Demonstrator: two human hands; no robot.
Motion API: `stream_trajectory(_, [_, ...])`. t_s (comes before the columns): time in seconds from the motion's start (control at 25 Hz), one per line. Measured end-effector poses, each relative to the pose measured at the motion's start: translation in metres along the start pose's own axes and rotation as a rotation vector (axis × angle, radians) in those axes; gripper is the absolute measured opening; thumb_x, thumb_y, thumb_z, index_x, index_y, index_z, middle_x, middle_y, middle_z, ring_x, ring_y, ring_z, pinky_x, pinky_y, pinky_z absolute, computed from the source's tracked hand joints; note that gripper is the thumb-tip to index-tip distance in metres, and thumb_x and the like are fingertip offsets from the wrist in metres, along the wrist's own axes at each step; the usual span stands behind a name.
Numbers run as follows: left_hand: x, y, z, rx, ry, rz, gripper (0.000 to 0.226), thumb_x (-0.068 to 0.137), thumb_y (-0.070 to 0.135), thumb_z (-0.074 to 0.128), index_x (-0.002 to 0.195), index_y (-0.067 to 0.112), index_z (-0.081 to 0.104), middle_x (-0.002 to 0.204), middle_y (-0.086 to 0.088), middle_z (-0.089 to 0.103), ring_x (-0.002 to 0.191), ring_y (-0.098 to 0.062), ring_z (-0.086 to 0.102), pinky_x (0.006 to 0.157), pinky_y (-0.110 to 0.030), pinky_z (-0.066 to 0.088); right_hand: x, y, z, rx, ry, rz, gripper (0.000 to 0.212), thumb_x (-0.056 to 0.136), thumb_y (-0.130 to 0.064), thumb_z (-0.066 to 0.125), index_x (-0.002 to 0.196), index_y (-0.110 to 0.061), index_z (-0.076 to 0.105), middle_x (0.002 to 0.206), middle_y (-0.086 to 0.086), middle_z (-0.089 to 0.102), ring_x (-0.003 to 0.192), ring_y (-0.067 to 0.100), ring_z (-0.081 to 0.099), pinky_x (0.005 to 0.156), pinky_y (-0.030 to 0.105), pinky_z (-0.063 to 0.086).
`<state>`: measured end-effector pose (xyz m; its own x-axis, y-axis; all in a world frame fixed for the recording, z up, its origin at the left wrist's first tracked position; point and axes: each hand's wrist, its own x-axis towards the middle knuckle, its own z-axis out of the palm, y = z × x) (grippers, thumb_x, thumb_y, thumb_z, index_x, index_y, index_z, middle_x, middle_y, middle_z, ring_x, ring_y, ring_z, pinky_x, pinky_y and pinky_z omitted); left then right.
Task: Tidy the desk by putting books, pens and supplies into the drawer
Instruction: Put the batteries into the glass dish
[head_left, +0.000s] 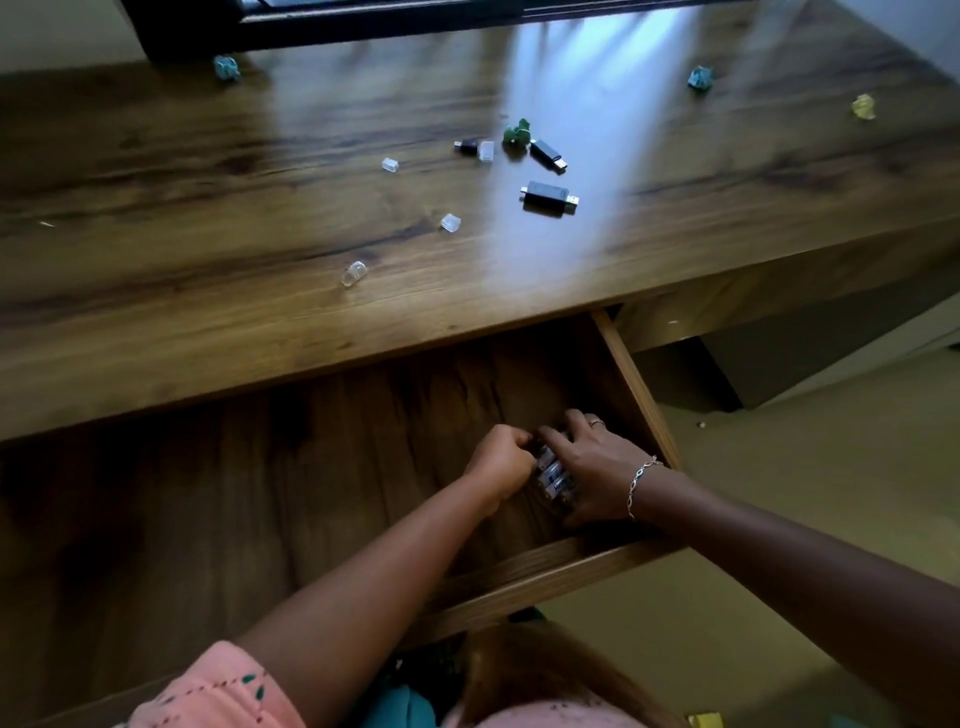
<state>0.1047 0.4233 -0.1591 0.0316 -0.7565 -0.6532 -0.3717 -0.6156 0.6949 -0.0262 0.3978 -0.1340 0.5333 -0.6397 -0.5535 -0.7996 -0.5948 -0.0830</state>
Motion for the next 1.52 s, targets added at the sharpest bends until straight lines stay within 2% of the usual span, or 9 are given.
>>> stream_trajectory(0.2, [-0.006,-0.001,0.003,-0.023,-0.015,0.034,0.039,0.093,0.005,0.049,0.132,0.012,0.05,0.123,-0.01,0.059,0.098,-0.016,0.058,0.088,-0.032,0.051,-0.001,0.003,0.005,-0.014,0.002,0.021,0.109,0.065,-0.044,0.078,0.146,-0.017,0.01,0.144,0.017,0.017,0.132,0.035,0.025,0.104,0.042,0.04])
stream_trajectory(0.4, [-0.009,-0.005,0.007,-0.053,-0.029,0.091,0.039,0.095,0.005,0.046,0.133,0.008,0.048,0.131,-0.009,0.055,0.117,-0.021,0.053,0.1,-0.035,0.046,-0.003,0.005,0.002,-0.017,-0.022,0.049,0.108,0.066,-0.049,0.076,0.146,-0.017,0.011,0.143,0.019,0.016,0.132,0.036,0.026,0.106,0.044,0.037])
stream_trajectory(0.6, [-0.02,-0.011,-0.001,-0.034,-0.034,0.14,0.042,0.096,0.008,0.046,0.137,0.012,0.044,0.134,-0.01,0.052,0.121,-0.026,0.051,0.102,-0.038,0.044,-0.006,-0.001,-0.003,-0.022,-0.031,0.082,0.101,0.069,-0.055,0.07,0.145,-0.017,0.014,0.142,0.018,0.021,0.131,0.036,0.029,0.108,0.044,0.034])
stream_trajectory(0.92, [-0.069,-0.031,-0.079,0.245,0.403,0.479,0.037,0.093,0.013,0.052,0.13,0.015,0.051,0.124,-0.003,0.056,0.116,-0.013,0.052,0.095,-0.028,0.046,-0.006,-0.076,-0.032,0.031,0.167,-0.108,0.088,0.081,-0.052,0.058,0.147,-0.015,0.013,0.147,0.015,0.022,0.134,0.032,0.027,0.11,0.034,0.024])
stream_trajectory(1.2, [-0.114,-0.091,-0.114,0.478,0.634,0.505,0.036,0.096,0.016,0.045,0.131,0.015,0.05,0.126,-0.001,0.054,0.12,-0.014,0.045,0.089,-0.018,0.036,-0.006,-0.157,-0.03,-0.021,0.224,-0.406,0.071,0.091,-0.045,0.047,0.146,-0.014,0.016,0.151,0.014,0.017,0.139,0.03,0.021,0.112,0.035,0.023])
stream_trajectory(1.28, [-0.124,-0.106,-0.109,0.528,0.67,0.506,0.035,0.096,0.018,0.04,0.128,0.013,0.053,0.122,-0.003,0.056,0.118,-0.016,0.046,0.088,-0.018,0.036,-0.009,-0.167,-0.023,-0.02,0.21,-0.454,0.069,0.091,-0.049,0.044,0.144,-0.013,0.02,0.15,0.013,0.02,0.138,0.03,0.023,0.112,0.034,0.024])
stream_trajectory(1.36, [-0.134,-0.12,-0.098,0.566,0.715,0.496,0.041,0.091,0.022,0.034,0.12,0.01,0.059,0.112,-0.005,0.061,0.109,-0.019,0.053,0.084,-0.024,0.045,-0.017,-0.177,-0.018,-0.026,0.184,-0.486,0.072,0.087,-0.057,0.035,0.14,-0.009,0.033,0.144,0.017,0.034,0.132,0.031,0.036,0.107,0.034,0.033])
stream_trajectory(1.44, [-0.141,-0.135,-0.086,0.606,0.767,0.476,0.042,0.088,0.024,0.033,0.116,0.01,0.061,0.107,-0.004,0.062,0.104,-0.019,0.057,0.079,-0.028,0.053,-0.021,-0.18,-0.007,-0.033,0.216,-0.479,0.073,0.084,-0.06,0.022,0.116,-0.007,0.061,0.117,0.016,0.062,0.107,0.027,0.062,0.087,0.029,0.051])
stream_trajectory(1.52, [-0.146,-0.143,-0.078,0.645,0.805,0.463,0.039,0.089,0.026,0.035,0.116,0.011,0.06,0.108,-0.004,0.062,0.108,-0.02,0.056,0.08,-0.031,0.055,-0.025,-0.179,0.001,-0.018,0.282,-0.452,0.076,0.093,-0.056,0.01,0.103,-0.009,0.068,0.099,0.011,0.07,0.093,0.022,0.069,0.077,0.028,0.055])
